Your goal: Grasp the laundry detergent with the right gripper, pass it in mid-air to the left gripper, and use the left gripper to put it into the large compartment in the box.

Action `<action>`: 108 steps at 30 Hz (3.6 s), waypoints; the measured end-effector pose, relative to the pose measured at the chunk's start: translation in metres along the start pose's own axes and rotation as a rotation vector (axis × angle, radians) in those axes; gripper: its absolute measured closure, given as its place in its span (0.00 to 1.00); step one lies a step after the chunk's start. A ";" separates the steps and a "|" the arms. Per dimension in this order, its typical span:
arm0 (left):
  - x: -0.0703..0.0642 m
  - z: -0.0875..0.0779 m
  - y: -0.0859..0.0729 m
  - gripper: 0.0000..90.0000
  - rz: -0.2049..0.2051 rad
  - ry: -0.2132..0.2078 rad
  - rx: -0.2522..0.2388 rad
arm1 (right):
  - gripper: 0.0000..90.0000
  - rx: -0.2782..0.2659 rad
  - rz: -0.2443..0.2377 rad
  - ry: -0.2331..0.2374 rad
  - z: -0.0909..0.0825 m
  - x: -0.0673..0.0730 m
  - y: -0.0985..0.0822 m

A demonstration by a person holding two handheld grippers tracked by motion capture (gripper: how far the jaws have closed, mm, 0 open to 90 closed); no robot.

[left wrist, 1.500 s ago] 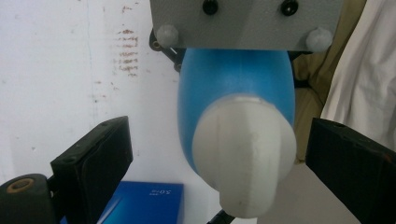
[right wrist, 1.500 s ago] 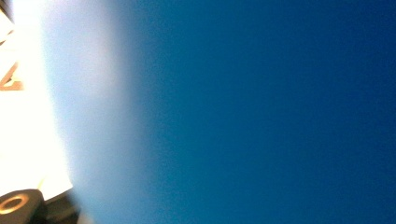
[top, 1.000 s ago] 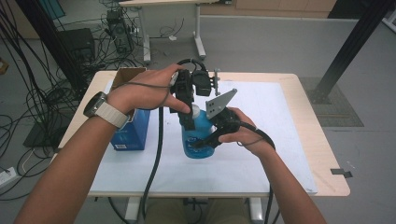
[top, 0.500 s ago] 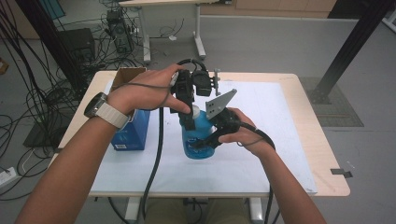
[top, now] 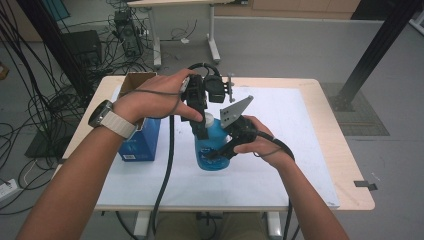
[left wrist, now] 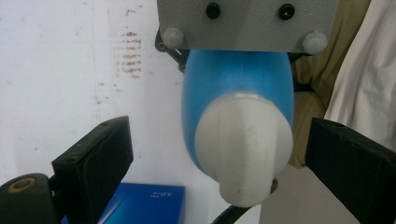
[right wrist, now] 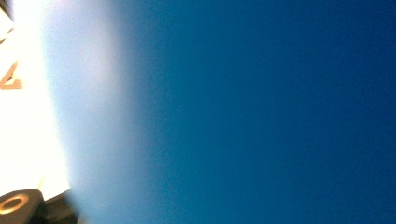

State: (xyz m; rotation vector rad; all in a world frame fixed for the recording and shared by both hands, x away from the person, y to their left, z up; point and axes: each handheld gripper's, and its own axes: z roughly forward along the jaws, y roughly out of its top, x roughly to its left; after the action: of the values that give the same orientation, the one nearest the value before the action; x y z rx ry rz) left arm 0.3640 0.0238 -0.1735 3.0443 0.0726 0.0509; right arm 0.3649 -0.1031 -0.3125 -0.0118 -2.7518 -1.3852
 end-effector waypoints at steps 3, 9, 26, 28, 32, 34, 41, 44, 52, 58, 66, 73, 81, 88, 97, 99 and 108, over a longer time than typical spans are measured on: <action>0.000 0.000 0.000 0.09 -0.002 0.002 0.000 | 0.49 0.001 0.003 0.001 0.000 0.001 0.000; -0.001 0.000 0.001 0.09 -0.001 0.003 0.000 | 0.49 -0.003 0.007 -0.002 -0.002 0.001 0.000; -0.001 0.000 0.001 0.09 -0.004 0.009 -0.002 | 0.49 -0.003 0.007 -0.002 -0.002 0.001 0.000; -0.001 0.001 0.001 0.09 -0.004 0.009 -0.004 | 0.49 -0.004 0.007 -0.001 -0.002 0.001 0.000; -0.001 0.001 0.001 0.09 -0.004 0.011 -0.006 | 0.49 -0.005 0.009 -0.001 -0.002 0.001 0.000; 0.000 0.001 0.001 0.09 -0.005 0.011 -0.006 | 0.49 -0.006 0.007 -0.003 -0.002 0.001 0.000; 0.001 0.003 0.000 0.09 -0.004 0.012 -0.007 | 0.49 -0.007 0.005 -0.004 -0.002 0.001 0.000; 0.001 0.004 0.000 0.09 -0.004 0.014 -0.007 | 0.49 -0.006 0.007 -0.002 -0.002 0.001 0.000; 0.001 0.004 0.000 0.09 -0.005 0.017 -0.012 | 0.49 -0.009 0.005 -0.002 -0.002 0.001 0.000; 0.000 0.005 0.002 0.09 -0.001 0.017 -0.012 | 0.49 -0.005 0.005 0.002 -0.001 0.001 0.000; 0.000 0.008 0.004 0.09 0.003 0.006 -0.012 | 0.49 -0.008 0.002 -0.001 -0.002 0.001 0.000; 0.001 0.014 0.005 0.09 0.007 -0.006 -0.008 | 0.49 -0.011 0.005 0.001 -0.003 0.002 0.000; 0.001 0.021 0.007 0.10 0.013 -0.014 -0.006 | 0.49 -0.013 0.003 -0.001 -0.003 0.003 0.001; 0.001 0.028 0.008 0.11 0.021 -0.029 0.000 | 0.49 -0.012 0.008 0.003 -0.003 0.005 0.002; 0.000 0.030 0.008 0.14 0.031 -0.033 -0.009 | 0.49 -0.024 -0.004 0.004 -0.002 0.005 0.003; 0.000 0.030 0.008 0.15 0.029 -0.038 -0.009 | 0.49 -0.024 -0.004 0.005 -0.002 0.005 0.003; 0.000 0.032 0.006 0.16 0.029 -0.047 -0.018 | 0.49 -0.022 0.019 0.020 -0.002 0.007 0.002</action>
State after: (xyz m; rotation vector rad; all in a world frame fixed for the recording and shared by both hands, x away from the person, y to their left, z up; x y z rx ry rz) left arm 0.3653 0.0147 -0.2047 3.0264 0.0237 -0.0184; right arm 0.3580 -0.1035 -0.3097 -0.0245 -2.7131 -1.4027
